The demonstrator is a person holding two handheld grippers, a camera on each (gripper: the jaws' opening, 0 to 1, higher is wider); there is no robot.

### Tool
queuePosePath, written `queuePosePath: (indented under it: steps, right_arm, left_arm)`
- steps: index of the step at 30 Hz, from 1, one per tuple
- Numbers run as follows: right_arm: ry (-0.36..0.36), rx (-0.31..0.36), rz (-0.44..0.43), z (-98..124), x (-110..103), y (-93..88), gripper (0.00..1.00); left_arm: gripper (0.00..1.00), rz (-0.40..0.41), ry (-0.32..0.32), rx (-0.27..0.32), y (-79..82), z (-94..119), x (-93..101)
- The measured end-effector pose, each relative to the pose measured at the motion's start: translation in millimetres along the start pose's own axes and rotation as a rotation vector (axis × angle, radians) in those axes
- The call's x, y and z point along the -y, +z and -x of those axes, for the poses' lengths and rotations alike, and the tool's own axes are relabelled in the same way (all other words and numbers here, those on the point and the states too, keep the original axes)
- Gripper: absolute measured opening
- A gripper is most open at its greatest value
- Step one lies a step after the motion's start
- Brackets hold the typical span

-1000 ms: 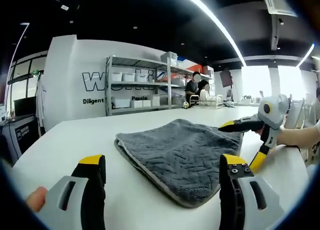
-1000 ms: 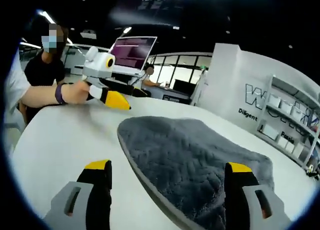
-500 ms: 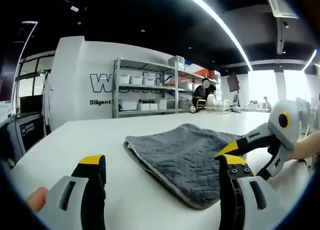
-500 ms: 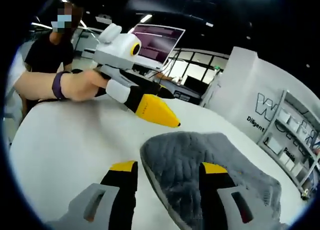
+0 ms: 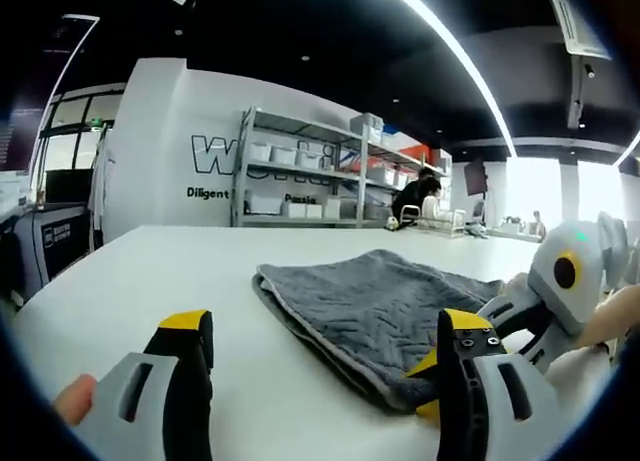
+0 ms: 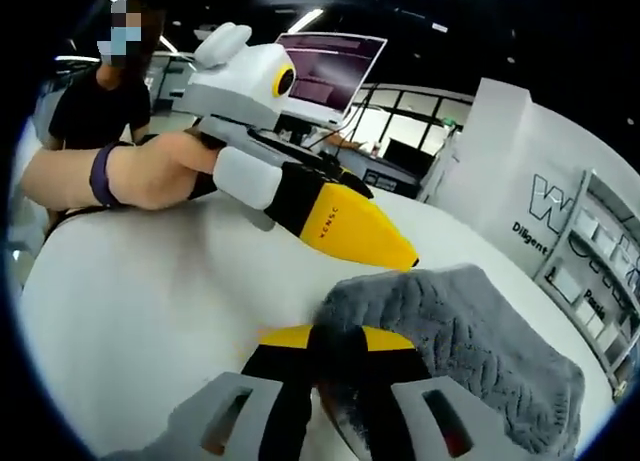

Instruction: Open the folded towel by lifting each exposed corner and separating the folded layers until the towel lies flat within the target outline without major curled edges

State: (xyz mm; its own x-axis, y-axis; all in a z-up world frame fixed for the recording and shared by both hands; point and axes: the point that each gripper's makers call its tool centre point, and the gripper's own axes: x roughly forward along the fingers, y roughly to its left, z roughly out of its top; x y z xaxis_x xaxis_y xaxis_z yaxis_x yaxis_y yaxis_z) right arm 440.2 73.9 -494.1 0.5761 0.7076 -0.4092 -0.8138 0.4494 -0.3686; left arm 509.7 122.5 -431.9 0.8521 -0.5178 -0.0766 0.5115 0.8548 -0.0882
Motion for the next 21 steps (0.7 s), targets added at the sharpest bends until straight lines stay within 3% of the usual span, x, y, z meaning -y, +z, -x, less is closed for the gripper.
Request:
queuePosePath:
  steps: [4, 7, 12, 18, 21]
  right_arm:
    - [-0.002, 0.033, -0.039, 5, 1, 3.9, 0.03]
    - [-0.011, 0.071, -0.124, 10, 8, 9.1, 0.02]
    - [-0.096, 0.095, -0.198, 21, 38, 5.8, 0.01]
    - [-0.050, 0.179, -0.464, 28, 54, 3.2, 0.02]
    - [-0.064, 0.200, -0.533, 32, 67, -2.0, 0.02]
  left_arm:
    - [0.91, -0.003, 0.003, -0.004, -1.2, 1, -0.6]
    - [0.91, -0.005, 0.005, 0.000, -0.9, 2, -0.6]
    - [0.91, -0.003, 0.000, 0.004, -1.1, 3, 0.2]
    - [0.91, -0.016, -0.006, -0.002, -2.1, 2, 1.7]
    - [0.91, -0.023, -0.005, -0.007, -2.6, 2, 1.6]
